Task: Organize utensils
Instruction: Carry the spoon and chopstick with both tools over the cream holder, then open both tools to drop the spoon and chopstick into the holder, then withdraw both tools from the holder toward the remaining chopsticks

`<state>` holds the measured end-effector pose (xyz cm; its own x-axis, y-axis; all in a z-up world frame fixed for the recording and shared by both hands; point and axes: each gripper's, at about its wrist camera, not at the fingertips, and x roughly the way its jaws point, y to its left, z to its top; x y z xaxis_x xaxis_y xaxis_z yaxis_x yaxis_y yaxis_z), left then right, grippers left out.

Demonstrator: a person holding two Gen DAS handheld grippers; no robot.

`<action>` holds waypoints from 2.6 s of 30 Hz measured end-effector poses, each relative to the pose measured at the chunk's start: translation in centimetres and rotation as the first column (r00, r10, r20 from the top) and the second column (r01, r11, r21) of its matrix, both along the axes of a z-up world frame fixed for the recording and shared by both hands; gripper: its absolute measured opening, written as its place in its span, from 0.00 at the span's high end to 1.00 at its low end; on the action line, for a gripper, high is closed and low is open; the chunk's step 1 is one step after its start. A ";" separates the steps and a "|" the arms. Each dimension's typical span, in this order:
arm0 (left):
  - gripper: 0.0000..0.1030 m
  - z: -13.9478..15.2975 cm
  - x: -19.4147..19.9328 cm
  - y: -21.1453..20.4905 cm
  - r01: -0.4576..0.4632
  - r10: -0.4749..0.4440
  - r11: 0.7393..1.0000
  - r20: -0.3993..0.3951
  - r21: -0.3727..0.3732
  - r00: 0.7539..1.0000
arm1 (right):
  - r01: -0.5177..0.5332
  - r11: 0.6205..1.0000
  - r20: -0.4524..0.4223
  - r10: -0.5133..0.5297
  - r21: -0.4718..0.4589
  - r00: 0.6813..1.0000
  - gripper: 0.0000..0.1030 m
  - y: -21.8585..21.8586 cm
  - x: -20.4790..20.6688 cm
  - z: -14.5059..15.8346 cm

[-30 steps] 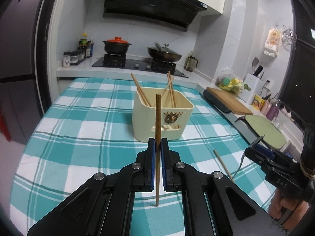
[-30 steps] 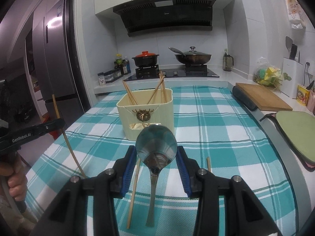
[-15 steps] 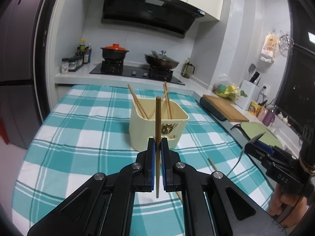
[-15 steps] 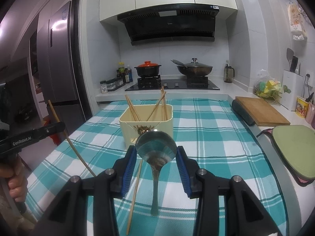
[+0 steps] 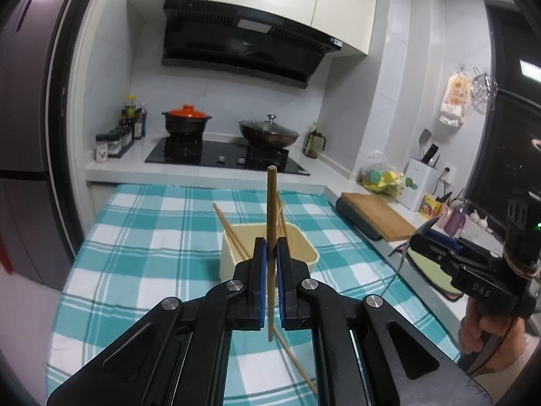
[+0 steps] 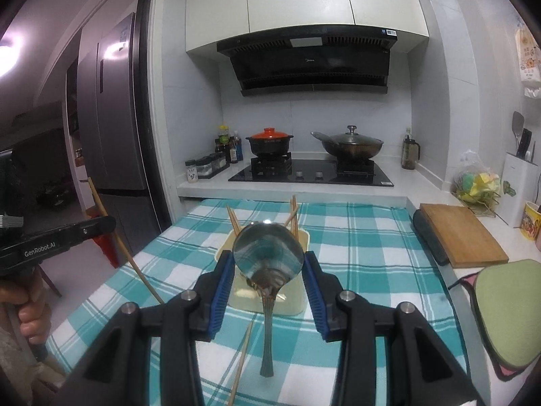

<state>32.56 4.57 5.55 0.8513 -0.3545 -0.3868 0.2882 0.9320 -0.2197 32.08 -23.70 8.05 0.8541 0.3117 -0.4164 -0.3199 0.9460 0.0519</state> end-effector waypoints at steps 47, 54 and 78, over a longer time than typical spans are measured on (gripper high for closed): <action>0.14 -8.5 7.5 -3.0 -0.056 0.115 0.972 -0.253 0.226 0.961 | 0.006 0.999 -0.170 -0.011 -0.035 0.985 0.44 0.6 13.2 -3.7; 0.12 -10.0 0.9 -3.7 -0.129 0.194 0.952 -0.223 0.276 0.955 | 0.003 0.992 -0.174 -0.025 -0.126 0.984 0.44 -0.8 4.7 -7.0; 0.09 -18.8 -8.2 -4.5 -0.080 0.171 0.971 -0.420 0.225 0.891 | 0.159 0.967 -0.222 -0.203 -0.200 0.954 0.44 -5.7 -11.5 -15.6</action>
